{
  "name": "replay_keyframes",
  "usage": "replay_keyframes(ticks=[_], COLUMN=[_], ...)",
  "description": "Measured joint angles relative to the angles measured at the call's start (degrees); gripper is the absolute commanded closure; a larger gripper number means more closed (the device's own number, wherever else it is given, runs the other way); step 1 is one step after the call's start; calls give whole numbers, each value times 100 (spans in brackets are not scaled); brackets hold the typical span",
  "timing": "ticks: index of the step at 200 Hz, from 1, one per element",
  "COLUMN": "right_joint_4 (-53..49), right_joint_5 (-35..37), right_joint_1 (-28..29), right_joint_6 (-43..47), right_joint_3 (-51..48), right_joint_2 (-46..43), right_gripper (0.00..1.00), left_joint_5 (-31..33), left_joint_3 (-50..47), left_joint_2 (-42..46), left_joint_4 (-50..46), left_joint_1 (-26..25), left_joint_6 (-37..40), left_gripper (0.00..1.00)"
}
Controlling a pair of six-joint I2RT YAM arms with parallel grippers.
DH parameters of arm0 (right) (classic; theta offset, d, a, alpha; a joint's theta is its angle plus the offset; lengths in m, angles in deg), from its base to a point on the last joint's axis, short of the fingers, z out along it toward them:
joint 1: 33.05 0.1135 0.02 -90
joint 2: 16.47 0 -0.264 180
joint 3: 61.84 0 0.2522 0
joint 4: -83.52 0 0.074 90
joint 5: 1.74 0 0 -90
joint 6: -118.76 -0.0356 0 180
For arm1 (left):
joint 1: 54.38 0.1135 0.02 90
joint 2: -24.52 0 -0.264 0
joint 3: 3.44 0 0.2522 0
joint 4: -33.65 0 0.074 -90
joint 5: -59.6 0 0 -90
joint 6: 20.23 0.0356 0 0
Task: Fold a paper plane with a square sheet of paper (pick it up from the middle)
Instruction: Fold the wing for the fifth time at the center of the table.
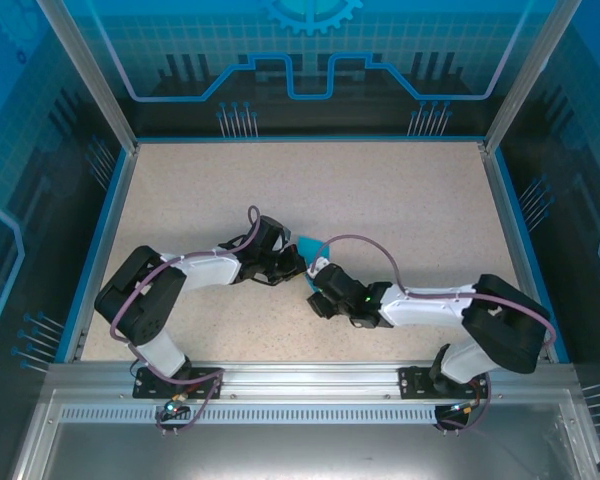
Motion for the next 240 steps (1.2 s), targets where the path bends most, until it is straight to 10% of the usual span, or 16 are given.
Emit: replay_keyframes(ticks=[240], right_joint_4=[-96], right_joint_5=[962], right_joint_1=[378], right_joint_6=[144], right_joint_3=[581], right_joint_2=[885], right_gripper=[72], left_joint_5=[-2], left_joint_3=[74], left_joint_2=[-2], left_joint_4=[-164], left_joint_1=[46], left_joint_6=[-2], left_gripper=[100])
